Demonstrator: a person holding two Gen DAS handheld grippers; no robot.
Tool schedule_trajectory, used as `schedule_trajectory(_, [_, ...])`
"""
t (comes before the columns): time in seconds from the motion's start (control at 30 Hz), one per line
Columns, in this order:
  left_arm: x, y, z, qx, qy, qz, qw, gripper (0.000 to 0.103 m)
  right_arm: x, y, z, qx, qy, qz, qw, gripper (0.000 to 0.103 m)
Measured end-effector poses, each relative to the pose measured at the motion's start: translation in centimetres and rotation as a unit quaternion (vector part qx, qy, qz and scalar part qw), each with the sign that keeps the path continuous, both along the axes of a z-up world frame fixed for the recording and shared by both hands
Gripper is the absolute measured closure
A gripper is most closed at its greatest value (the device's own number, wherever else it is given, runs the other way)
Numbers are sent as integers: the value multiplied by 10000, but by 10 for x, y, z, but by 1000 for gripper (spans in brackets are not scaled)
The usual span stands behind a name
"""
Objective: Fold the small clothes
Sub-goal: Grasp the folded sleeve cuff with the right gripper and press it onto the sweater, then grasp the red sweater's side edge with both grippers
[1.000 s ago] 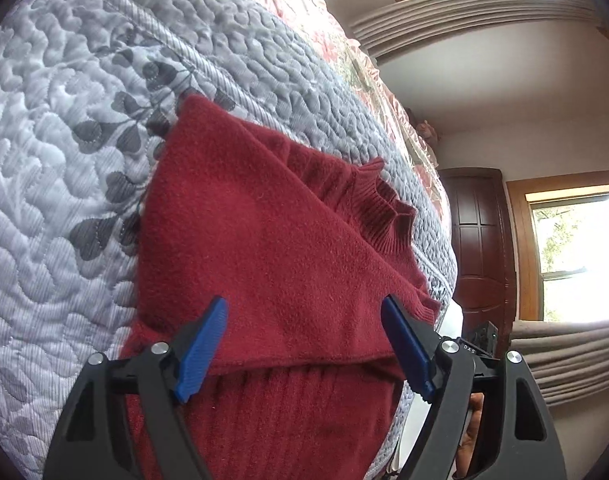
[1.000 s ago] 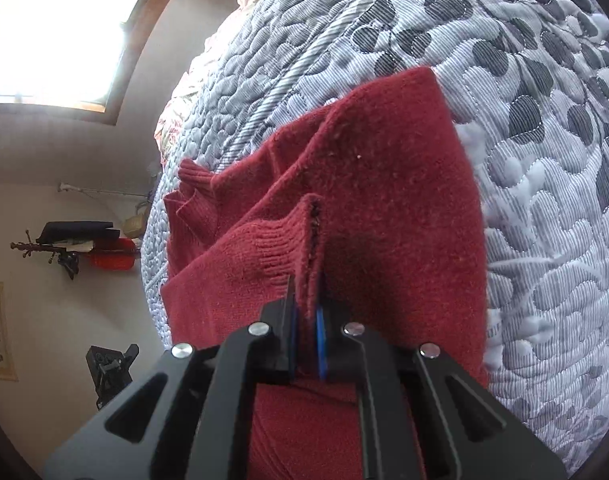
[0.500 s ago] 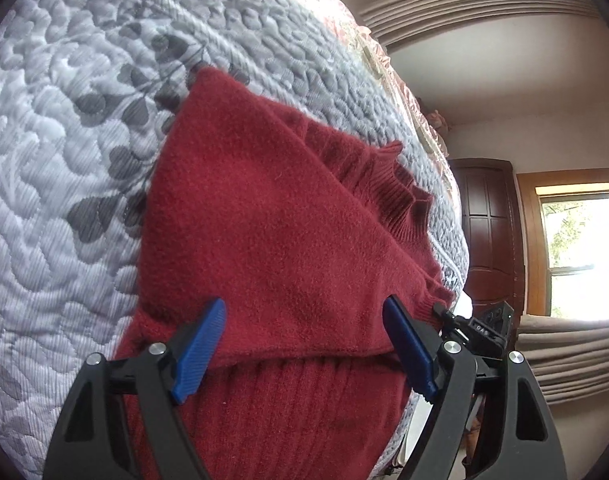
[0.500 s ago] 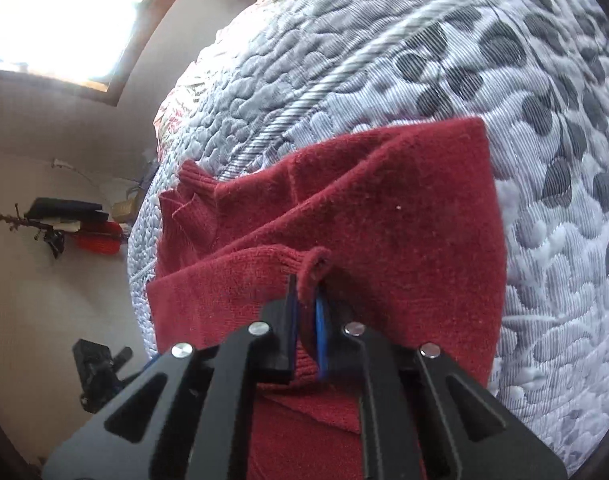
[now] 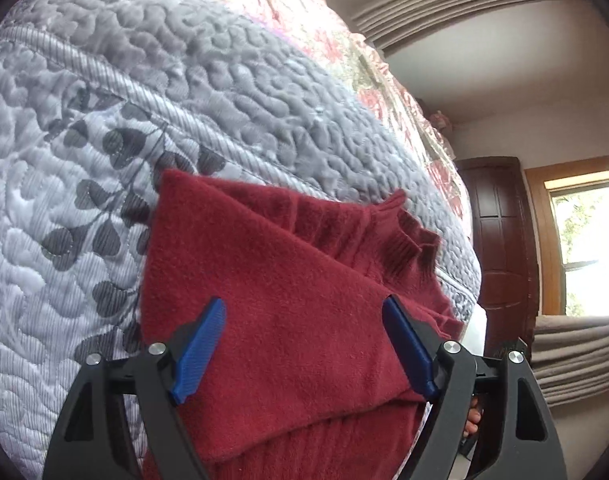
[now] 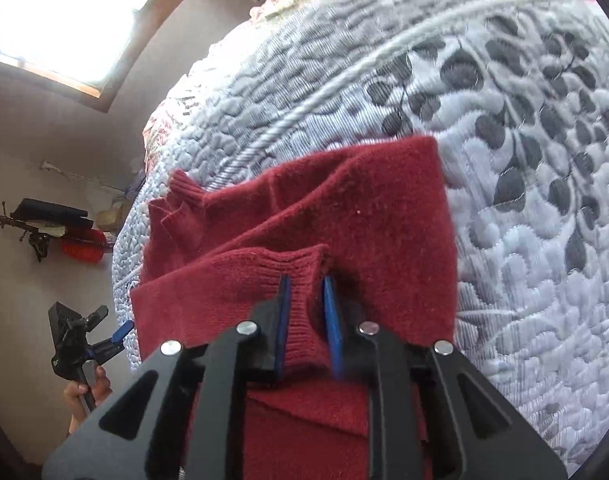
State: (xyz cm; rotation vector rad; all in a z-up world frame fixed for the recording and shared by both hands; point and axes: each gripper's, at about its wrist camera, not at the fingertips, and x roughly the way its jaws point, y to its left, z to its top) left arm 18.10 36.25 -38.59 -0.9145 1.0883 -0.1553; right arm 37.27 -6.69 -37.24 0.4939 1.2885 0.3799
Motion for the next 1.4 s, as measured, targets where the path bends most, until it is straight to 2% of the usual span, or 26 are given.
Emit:
schedule_trajectory(0.13, [-31, -10, 7, -233, -58, -206, 9995, 22, -15, 12, 17, 126, -126, 327, 9993, 86])
schedule_trajectory(0.2, [-41, -17, -7, -376, 156, -286, 9988, 22, -16, 23, 6, 131, 41, 501, 9986, 86])
schedule_trajectory(0.3, [-47, -26, -27, -278, 447, -427, 9977, 23, -18, 26, -19, -78, 348, 477, 9982, 87])
schedule_trajectory(0.4, [-52, -26, -43, -136, 585, -408, 9974, 24, -23, 19, -36, -269, 424, 399, 9979, 103])
schedule_trajectory(0.53, [-58, -23, -46, -155, 656, -317, 9972, 27, -27, 11, -33, -293, 425, 341, 9981, 103])
schedule_trajectory(0.57, [-61, -23, -41, -108, 669, -269, 9973, 26, -30, 9, -26, -304, 381, 321, 9983, 97])
schedule_trajectory(0.6, [-66, -21, -34, -96, 635, -229, 9977, 24, -34, 5, -20, -302, 335, 290, 9986, 85])
schedule_trajectory(0.67, [-81, -17, -19, -88, 549, -160, 9983, 17, -48, -4, -3, -235, 233, 232, 9992, 75])
schedule_trajectory(0.73, [-101, -16, -5, -147, 504, -68, 9986, 11, -65, -15, 7, -204, 237, 264, 9992, 74])
schedule_trajectory(0.77, [-115, -15, -2, -190, 568, -15, 9982, 10, -76, -19, 11, -213, 278, 297, 9989, 73])
schedule_trajectory(0.9, [-174, -14, 1, -268, 947, 128, 9951, 9, -127, -36, 16, -262, 628, 330, 9971, 53])
schedule_trajectory(0.93, [-191, -15, 0, -220, 1077, 133, 9938, 9, -143, -42, 14, -289, 761, 319, 9962, 51])
schedule_trajectory(1.0, [-224, -15, 1, -68, 1291, 149, 9915, 9, -173, -52, 9, -331, 1046, 281, 9936, 40])
schedule_trajectory(1.2, [-316, -14, -4, -28, 1573, 258, 9872, 9, -265, -85, -4, -473, 1676, 190, 9845, 35])
schedule_trajectory(1.4, [-375, -19, -38, -204, 2020, 295, 9787, 8, -325, -119, -21, -428, 2050, -82, 9778, 28])
